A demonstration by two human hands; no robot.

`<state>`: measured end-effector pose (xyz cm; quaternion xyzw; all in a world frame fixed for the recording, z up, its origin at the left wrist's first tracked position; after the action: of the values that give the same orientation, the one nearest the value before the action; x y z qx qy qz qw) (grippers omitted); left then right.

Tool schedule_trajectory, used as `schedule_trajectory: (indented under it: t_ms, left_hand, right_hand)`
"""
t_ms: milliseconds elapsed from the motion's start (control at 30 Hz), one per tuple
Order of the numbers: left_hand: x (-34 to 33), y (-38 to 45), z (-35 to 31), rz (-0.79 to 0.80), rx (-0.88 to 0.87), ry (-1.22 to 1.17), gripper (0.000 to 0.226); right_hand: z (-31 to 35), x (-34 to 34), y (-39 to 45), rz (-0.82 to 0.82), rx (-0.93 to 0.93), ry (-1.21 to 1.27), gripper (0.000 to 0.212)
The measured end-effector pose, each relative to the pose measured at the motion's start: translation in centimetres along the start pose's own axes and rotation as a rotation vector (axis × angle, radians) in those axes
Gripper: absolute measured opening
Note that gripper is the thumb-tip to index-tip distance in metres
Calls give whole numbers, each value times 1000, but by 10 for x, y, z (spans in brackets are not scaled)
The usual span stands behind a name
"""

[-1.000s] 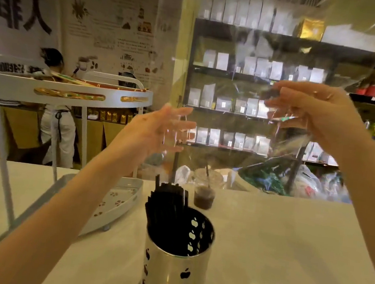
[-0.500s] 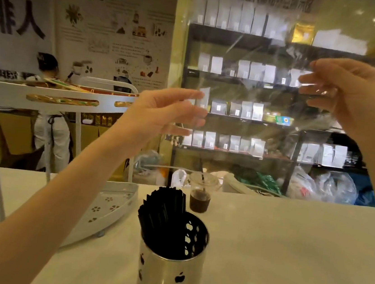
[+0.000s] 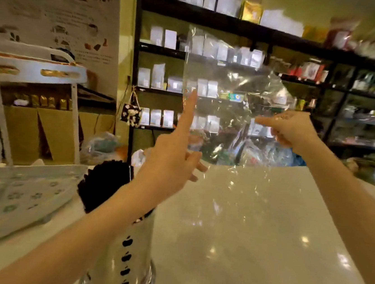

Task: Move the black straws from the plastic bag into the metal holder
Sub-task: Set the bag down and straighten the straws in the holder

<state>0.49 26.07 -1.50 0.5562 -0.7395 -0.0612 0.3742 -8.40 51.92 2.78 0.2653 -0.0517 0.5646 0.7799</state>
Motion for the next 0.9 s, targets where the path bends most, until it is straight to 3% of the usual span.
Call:
schedule_trajectory:
  t_ms: [67,167,267,400,500,633,767,900]
  left_hand:
    - [-24,-8,11,70,59,2,71]
    - [-60,-25,39,143,187,63,43]
    - [-94,-45,67,242,302,88,39]
    - [-114,-61,100,335,453,152,38]
    - [-120,-70,118,453,474,294,24]
    - [-122,-80,130,579,507,493,38]
    - [-123,-84,127,656,498,662,33]
    - [-118,-81,102,653,452,732,43]
  right_hand:
    - [-27,-6,-4,-22,-29,-150,40]
    - [-75,-21,-11,-10,-124,-366,80]
    - [-123,-39,-26,61,-153,-453,103]
    - [-168,-59,-47,160,-264,-555,102]
    - [-191,-69,-58,235,-263,-629,97]
    - [-212,-77,-67,287,-276,-743,92]
    - [-212,-82,-68,302,-230,-907,86]
    - [-176,-93,-71,281,-81,-967,90]
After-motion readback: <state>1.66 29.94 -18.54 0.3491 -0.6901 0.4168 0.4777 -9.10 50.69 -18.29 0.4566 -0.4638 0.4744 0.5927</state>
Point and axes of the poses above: each hand's wrist, its own y-axis towards the middle knuckle, its own x-axis out of the back of the hand, z = x × y, the point moved 4 cm from there along y, towards the middle knuckle, and after that the axes turned 7 degrees about z, right-handed, at the moved point
